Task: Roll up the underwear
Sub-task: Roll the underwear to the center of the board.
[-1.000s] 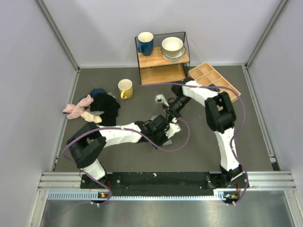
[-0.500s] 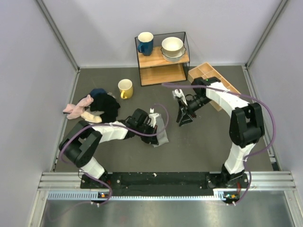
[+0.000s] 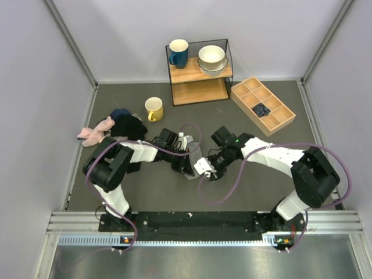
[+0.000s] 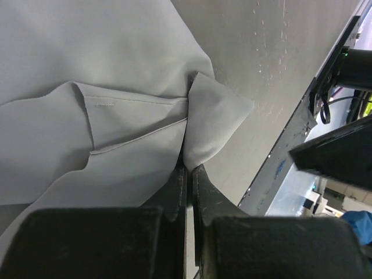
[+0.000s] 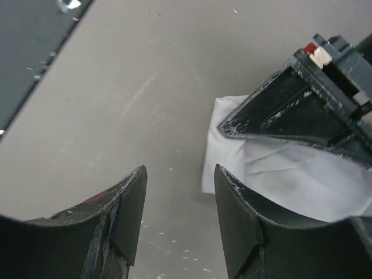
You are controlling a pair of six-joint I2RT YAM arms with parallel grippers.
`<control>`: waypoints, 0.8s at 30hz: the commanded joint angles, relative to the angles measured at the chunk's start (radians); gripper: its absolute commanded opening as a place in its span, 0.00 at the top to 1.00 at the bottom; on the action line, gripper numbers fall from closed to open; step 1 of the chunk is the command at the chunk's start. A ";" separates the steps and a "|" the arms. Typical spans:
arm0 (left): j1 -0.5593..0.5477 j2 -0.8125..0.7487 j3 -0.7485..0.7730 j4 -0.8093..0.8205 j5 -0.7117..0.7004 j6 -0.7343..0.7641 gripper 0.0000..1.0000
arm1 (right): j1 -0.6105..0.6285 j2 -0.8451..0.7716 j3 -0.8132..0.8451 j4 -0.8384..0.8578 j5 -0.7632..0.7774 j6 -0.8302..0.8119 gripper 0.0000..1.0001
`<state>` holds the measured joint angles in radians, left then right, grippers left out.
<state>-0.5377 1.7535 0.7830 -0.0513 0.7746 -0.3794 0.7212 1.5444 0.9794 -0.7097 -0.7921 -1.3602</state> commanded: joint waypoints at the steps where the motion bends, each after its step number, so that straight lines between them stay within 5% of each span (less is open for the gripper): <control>1: 0.021 0.046 0.033 -0.025 -0.067 0.022 0.99 | 0.095 0.026 -0.036 0.292 0.203 0.059 0.49; 10: 0.035 0.044 0.033 -0.019 -0.081 0.022 0.94 | 0.147 0.132 -0.039 0.349 0.336 0.088 0.55; 15: 0.051 -0.006 0.018 0.007 -0.138 -0.007 0.80 | 0.149 0.195 -0.022 0.329 0.381 0.118 0.73; 24: 0.076 -0.492 -0.203 0.180 -0.388 0.013 0.59 | 0.048 0.255 0.158 0.008 0.148 0.142 0.89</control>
<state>-0.4694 1.4761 0.6674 0.0051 0.5587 -0.3996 0.8303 1.7531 1.0420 -0.4728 -0.5121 -1.2411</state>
